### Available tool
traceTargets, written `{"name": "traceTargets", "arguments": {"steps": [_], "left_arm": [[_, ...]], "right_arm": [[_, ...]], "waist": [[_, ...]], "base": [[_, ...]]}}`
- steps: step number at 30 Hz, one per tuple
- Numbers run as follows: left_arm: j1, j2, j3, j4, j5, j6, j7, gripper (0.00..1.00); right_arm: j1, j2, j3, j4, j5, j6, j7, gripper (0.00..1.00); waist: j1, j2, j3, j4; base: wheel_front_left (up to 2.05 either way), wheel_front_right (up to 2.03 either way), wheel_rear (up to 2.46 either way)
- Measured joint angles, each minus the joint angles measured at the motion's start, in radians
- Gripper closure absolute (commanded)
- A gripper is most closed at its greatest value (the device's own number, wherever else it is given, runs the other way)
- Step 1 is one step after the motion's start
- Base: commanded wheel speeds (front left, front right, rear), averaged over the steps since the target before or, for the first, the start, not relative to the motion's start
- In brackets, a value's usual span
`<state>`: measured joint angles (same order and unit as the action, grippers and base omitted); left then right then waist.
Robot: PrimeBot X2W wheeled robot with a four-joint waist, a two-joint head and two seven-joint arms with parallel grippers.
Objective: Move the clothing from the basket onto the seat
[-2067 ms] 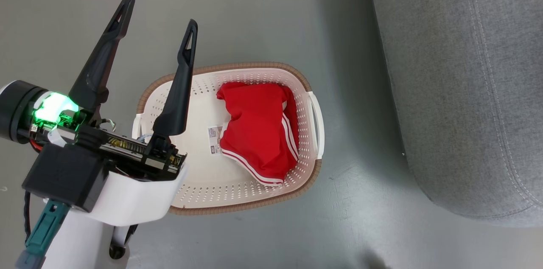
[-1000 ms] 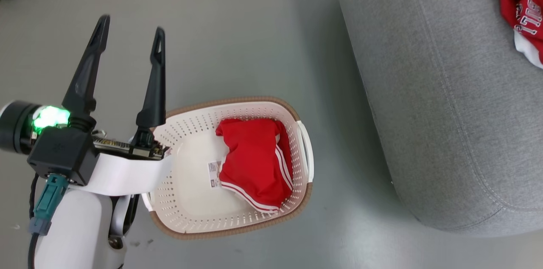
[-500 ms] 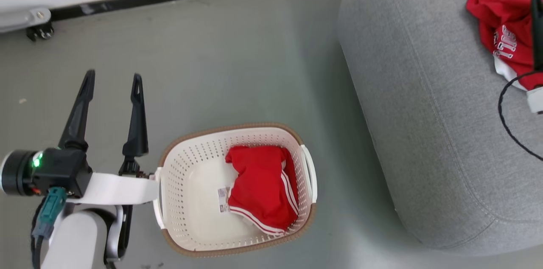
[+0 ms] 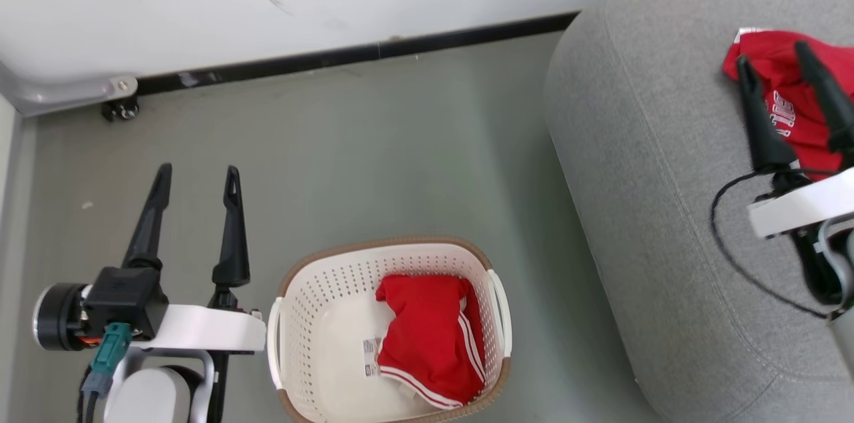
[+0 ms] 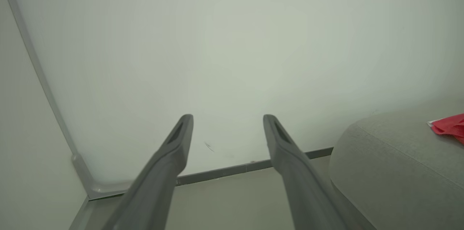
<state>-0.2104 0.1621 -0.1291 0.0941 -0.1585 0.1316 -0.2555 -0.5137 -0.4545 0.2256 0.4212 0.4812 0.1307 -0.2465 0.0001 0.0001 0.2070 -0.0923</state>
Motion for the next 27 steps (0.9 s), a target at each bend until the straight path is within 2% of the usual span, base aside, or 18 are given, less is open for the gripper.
{"name": "traceTargets", "arguments": {"steps": [13, 27], "left_arm": [[0.073, -0.036, -0.022, 0.032, -0.007, -0.002, 0.000, 0.00], [0.149, -0.046, -0.041, 0.053, -0.014, -0.018, 0.000, 0.00]], "right_arm": [[0.174, 0.137, -0.040, -0.068, -0.069, 0.000, 0.000, 0.00], [0.371, 0.249, -0.152, -0.135, -0.171, 0.000, -0.001, 0.00]], "waist": [[0.0000, 0.0000, -0.110, 0.031], [0.0000, 0.0000, -0.198, 0.048]], "base": [[0.00, 0.00, 0.00], [0.00, 0.00, 0.00]]}}
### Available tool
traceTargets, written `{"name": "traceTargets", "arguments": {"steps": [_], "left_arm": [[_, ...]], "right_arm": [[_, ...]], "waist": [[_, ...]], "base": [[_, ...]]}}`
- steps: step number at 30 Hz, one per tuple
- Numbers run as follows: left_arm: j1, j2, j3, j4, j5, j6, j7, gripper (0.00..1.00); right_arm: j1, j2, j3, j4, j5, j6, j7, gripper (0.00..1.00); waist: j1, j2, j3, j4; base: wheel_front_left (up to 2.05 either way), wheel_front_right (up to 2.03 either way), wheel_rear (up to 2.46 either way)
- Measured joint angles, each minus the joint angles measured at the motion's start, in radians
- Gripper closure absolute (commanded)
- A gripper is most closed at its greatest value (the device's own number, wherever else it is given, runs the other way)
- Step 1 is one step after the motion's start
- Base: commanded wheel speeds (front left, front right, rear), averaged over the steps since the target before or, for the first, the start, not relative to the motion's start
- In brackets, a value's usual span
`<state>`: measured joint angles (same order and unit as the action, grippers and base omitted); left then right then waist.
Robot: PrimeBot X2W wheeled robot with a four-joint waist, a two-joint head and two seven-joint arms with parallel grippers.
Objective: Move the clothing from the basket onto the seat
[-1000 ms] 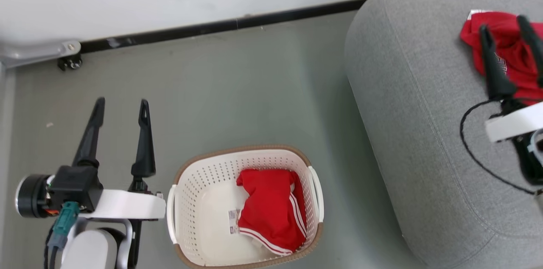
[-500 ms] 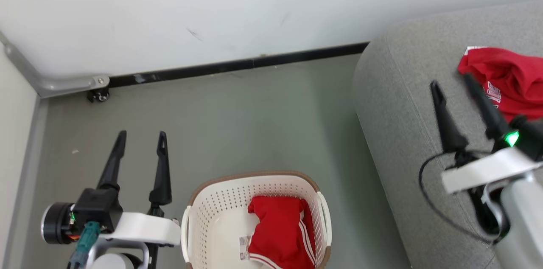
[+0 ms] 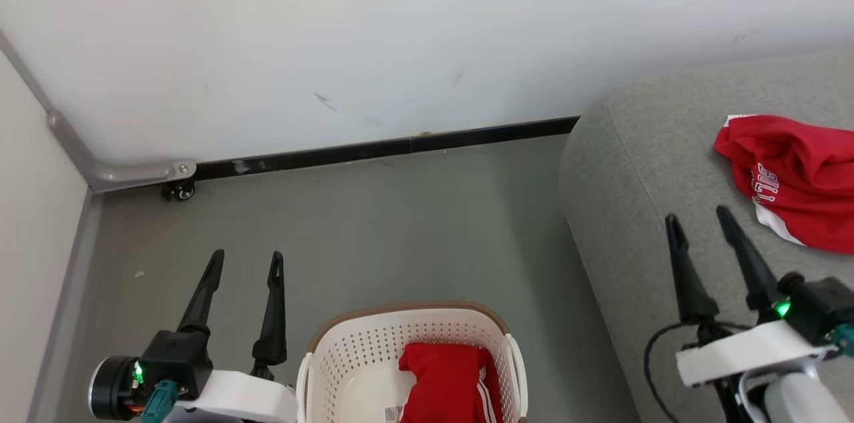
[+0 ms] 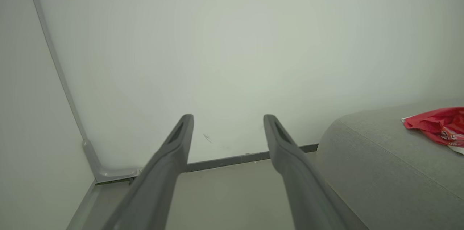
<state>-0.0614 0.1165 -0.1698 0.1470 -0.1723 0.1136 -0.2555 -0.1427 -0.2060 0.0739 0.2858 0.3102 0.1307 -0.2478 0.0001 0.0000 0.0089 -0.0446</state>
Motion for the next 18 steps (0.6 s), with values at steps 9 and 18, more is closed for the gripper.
{"name": "traceTargets", "arguments": {"steps": [9, 18], "left_arm": [[0.036, 0.001, -0.016, 0.015, 0.000, -0.009, 0.000, 0.00], [0.063, -0.004, -0.030, 0.044, 0.000, -0.017, 0.000, 0.00]], "right_arm": [[0.112, 0.084, -0.011, -0.030, -0.045, 0.000, 0.000, 0.00], [0.189, 0.123, -0.011, -0.051, -0.089, 0.000, 0.000, 0.00]], "waist": [[0.0000, 0.0000, -0.044, 0.006], [0.0000, 0.0000, -0.072, 0.006]], "base": [[0.00, 0.00, 0.00], [0.00, 0.00, 0.00]]}}
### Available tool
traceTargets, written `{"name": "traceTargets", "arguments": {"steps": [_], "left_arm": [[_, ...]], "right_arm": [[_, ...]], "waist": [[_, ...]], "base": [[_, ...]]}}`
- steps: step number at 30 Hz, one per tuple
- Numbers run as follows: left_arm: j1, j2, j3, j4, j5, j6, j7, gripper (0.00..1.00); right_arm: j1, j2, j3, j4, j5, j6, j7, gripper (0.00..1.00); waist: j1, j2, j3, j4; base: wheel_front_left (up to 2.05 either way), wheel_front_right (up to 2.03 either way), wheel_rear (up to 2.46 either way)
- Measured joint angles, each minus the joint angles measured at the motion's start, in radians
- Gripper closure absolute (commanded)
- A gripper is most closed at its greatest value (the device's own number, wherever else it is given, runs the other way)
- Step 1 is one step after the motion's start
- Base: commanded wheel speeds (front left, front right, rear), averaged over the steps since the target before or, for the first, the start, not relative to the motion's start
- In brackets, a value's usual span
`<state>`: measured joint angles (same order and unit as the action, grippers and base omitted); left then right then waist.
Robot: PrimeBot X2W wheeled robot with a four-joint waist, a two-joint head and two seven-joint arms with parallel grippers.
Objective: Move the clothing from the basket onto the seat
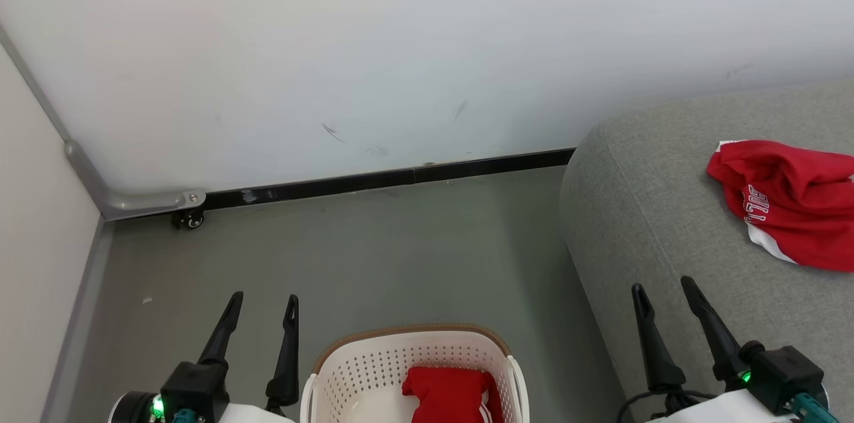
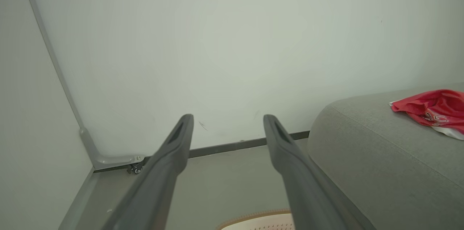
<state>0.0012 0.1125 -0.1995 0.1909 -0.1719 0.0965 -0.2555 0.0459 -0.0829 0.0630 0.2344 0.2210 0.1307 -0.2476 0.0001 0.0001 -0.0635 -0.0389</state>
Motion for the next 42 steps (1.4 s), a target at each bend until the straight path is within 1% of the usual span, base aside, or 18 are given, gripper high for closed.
{"name": "traceTargets", "arguments": {"steps": [8, 13, 21, 29, 39, 42], "left_arm": [[0.020, -0.001, 0.011, 0.002, 0.000, 0.002, 0.000, 0.00], [0.020, -0.001, 0.018, 0.002, 0.000, 0.010, 0.000, 0.00], [0.020, 0.000, 0.047, 0.002, -0.001, 0.023, 0.000, 0.00], [0.026, 0.002, 0.067, -0.002, -0.003, 0.027, 0.000, 0.00], [0.035, 0.022, 0.064, -0.003, 0.007, 0.030, 0.000, 0.00], [0.034, 0.038, 0.049, 0.008, 0.017, 0.020, 0.000, 0.00]], "right_arm": [[0.022, 0.015, -0.027, -0.011, -0.024, 0.000, 0.007, 0.00], [0.041, 0.020, -0.050, -0.035, -0.036, 0.000, 0.019, 0.00], [0.042, 0.026, -0.051, -0.049, -0.037, 0.000, 0.021, 0.00], [0.061, 0.030, -0.050, -0.072, -0.037, 0.000, 0.028, 0.00], [0.061, 0.035, -0.060, -0.104, -0.030, 0.000, 0.029, 0.00], [0.062, 0.037, -0.075, -0.109, -0.030, 0.000, 0.029, 0.00]], "waist": [[0.0000, 0.0000, -0.010, -0.001], [0.0000, 0.0000, -0.011, 0.000], [-0.0001, 0.0000, -0.010, 0.001], [0.0000, 0.0000, -0.008, -0.004], [0.0000, 0.0000, 0.007, -0.011], [0.0000, 0.0000, 0.015, -0.013]], "base": [[0.00, 0.00, 0.00], [0.00, 0.00, 0.00], [0.00, 0.00, 0.00], [0.00, 0.00, 0.00], [0.00, 0.00, 0.00], [0.00, 0.00, 0.00]]}}
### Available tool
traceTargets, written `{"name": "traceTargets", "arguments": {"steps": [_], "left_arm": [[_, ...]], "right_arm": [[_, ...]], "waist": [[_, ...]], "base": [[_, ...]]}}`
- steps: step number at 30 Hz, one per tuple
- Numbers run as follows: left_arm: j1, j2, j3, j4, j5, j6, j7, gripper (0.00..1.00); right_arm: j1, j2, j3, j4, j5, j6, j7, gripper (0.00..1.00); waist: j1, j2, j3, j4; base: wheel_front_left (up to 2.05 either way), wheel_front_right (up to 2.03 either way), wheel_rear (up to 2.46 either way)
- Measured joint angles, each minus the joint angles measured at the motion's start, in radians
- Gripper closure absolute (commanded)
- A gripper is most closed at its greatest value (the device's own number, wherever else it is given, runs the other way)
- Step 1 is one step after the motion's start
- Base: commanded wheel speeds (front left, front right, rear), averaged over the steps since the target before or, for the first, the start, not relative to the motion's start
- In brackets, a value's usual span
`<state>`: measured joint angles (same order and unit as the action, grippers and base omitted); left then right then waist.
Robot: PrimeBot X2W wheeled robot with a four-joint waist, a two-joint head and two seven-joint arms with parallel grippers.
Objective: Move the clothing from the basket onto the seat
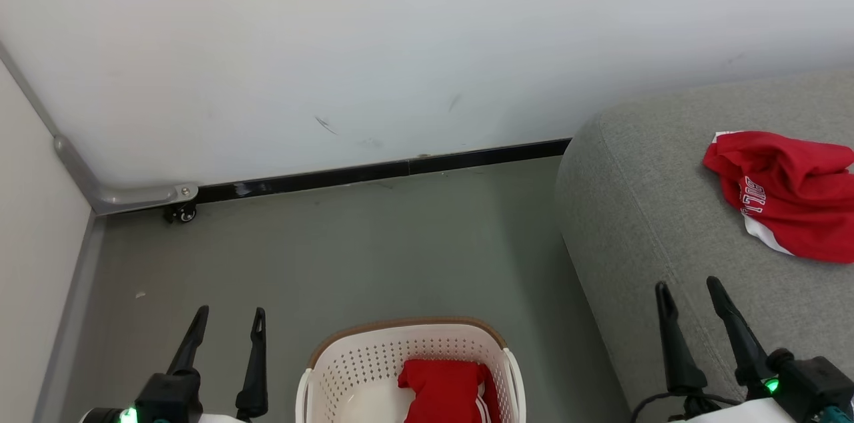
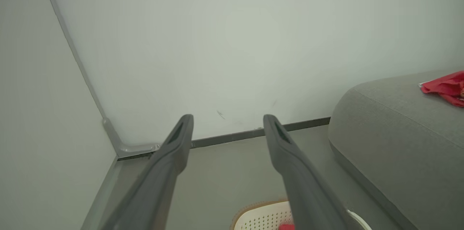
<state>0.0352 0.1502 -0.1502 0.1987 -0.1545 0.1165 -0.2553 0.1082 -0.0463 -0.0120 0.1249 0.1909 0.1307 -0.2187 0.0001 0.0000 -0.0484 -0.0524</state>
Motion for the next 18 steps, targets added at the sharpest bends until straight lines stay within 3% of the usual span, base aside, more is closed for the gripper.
{"name": "traceTargets", "arguments": {"steps": [18], "left_arm": [[-0.126, -0.002, -0.110, 0.104, 0.046, -0.077, 0.000, 0.00]], "right_arm": [[0.036, 0.006, -0.076, -0.093, -0.014, 0.000, -0.002, 0.00]], "waist": [[0.0000, 0.0000, 0.091, -0.026]], "base": [[0.00, 0.00, 0.00]]}}
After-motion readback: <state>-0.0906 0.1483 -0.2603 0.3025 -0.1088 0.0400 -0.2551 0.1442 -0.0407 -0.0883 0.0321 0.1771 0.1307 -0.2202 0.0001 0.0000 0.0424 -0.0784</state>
